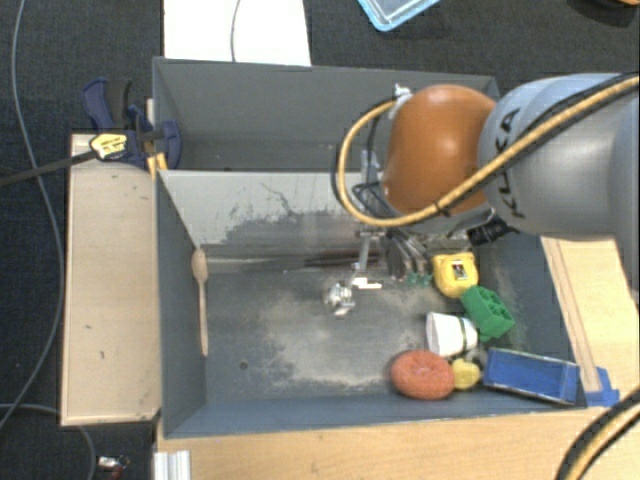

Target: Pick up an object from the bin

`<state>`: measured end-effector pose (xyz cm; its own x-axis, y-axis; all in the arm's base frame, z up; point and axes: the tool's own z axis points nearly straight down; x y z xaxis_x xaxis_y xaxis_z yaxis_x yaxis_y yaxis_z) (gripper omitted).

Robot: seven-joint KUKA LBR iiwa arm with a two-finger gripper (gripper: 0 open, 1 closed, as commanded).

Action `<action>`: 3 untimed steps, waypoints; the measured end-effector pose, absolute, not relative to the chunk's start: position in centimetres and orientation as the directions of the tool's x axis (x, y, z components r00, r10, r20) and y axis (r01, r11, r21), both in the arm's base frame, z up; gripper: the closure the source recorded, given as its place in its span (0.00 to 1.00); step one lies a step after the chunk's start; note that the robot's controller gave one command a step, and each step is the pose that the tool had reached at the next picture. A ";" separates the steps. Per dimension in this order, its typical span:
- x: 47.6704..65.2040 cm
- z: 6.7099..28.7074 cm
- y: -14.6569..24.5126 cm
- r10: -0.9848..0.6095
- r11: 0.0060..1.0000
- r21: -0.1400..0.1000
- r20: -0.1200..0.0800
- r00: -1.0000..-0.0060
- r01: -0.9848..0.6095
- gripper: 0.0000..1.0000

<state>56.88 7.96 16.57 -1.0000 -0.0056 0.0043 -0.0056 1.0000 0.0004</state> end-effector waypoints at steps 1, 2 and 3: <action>57.1 16.9 7.9 -0.003 1.000 0.001 -0.003 -1.000 -0.003 0.00; 56.9 14.4 5.3 0.200 0.980 0.006 -0.008 -0.980 0.200 0.00; 59.1 11.7 4.4 0.035 0.999 0.010 -0.030 -0.999 0.035 0.00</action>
Offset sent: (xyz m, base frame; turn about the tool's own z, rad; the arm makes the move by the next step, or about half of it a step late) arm -0.0041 -0.0347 -0.0313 0.2511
